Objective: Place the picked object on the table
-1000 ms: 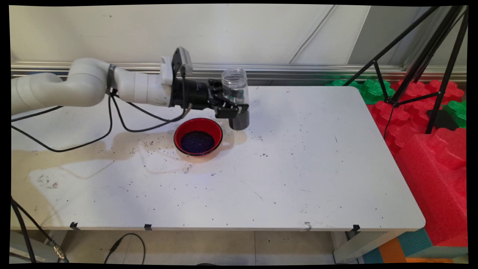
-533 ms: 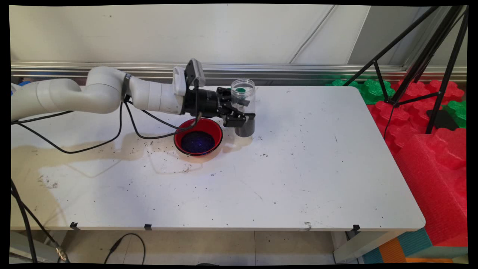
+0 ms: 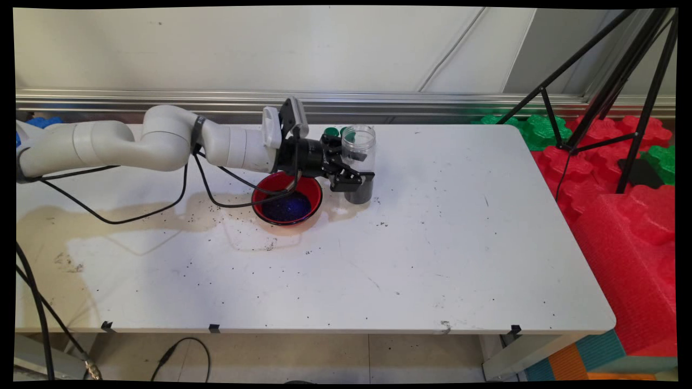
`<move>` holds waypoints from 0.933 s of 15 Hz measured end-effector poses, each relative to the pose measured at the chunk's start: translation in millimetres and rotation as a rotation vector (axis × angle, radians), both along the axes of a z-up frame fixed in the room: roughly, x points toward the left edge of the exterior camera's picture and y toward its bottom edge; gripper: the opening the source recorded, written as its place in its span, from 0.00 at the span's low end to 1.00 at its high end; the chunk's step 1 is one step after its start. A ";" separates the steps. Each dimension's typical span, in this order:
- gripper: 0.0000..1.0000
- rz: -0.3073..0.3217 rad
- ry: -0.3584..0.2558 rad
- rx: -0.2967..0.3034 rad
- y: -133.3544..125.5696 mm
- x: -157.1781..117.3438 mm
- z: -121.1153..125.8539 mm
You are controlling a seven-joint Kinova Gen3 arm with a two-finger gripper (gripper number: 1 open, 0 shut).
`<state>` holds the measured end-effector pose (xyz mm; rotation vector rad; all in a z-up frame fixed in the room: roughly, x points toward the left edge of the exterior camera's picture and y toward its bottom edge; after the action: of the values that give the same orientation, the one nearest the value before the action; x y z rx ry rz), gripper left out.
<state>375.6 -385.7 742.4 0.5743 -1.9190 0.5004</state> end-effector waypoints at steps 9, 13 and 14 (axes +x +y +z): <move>0.00 -0.005 -0.027 -0.001 -4.2 -5.9 -14.1; 0.00 -0.010 -0.040 -0.002 -4.8 -6.8 -18.2; 0.00 -0.011 -0.043 -0.002 -5.0 -6.9 -19.0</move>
<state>368.7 -390.8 723.4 0.5549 -1.9609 0.5114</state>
